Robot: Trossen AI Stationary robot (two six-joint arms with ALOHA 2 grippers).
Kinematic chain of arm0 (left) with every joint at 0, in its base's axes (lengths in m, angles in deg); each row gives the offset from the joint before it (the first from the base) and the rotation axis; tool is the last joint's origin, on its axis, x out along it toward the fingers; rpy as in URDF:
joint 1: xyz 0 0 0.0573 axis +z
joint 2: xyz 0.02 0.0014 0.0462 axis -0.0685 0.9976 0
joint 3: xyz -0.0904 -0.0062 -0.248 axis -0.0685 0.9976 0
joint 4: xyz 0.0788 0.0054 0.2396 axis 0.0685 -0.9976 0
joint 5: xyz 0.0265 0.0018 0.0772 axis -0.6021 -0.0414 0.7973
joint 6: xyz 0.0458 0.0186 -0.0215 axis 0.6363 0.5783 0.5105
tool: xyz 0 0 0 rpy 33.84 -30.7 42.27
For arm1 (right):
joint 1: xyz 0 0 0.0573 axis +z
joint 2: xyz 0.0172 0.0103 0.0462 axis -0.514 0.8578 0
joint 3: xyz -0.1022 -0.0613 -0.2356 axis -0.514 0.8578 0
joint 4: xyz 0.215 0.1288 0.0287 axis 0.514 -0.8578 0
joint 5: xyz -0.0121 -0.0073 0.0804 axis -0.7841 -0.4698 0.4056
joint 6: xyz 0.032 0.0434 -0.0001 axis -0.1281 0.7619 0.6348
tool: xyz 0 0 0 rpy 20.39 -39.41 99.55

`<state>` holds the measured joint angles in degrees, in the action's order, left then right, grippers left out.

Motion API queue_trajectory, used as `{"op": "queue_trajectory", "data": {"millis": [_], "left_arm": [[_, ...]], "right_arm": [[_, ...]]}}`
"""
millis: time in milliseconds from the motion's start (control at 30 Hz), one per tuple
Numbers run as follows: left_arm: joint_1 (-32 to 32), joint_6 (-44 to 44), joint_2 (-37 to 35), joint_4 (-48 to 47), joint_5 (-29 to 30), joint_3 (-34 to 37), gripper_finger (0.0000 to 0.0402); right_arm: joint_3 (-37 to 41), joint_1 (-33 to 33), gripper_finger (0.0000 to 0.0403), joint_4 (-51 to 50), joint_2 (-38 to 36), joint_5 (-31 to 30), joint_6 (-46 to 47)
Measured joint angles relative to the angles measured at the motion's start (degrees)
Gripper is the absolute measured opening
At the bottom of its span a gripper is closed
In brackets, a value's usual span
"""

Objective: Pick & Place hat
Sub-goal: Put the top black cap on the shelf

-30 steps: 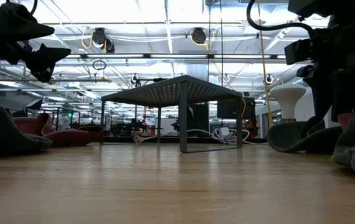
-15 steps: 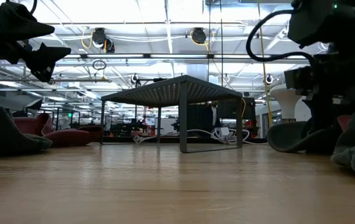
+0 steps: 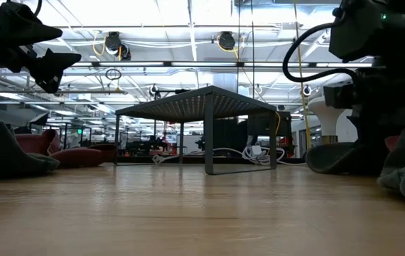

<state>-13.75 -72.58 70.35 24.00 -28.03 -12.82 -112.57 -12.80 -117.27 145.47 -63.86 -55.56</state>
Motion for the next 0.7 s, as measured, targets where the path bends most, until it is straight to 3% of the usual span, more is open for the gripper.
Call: {"op": "queue_trajectory", "data": {"millis": [167,700], "left_arm": [[-0.02,0.0,-0.01,0.0,-0.02,-0.01,0.0241],[0.0,0.0,0.0,0.02,-0.02,0.0,0.0241]], "right_arm": [[-1.61,0.0,0.0014,-2.91,-0.29,-1.6,1.3],[-18.36,0.84,0.0004,-22.98,-4.53,-1.13,1.48]]}}
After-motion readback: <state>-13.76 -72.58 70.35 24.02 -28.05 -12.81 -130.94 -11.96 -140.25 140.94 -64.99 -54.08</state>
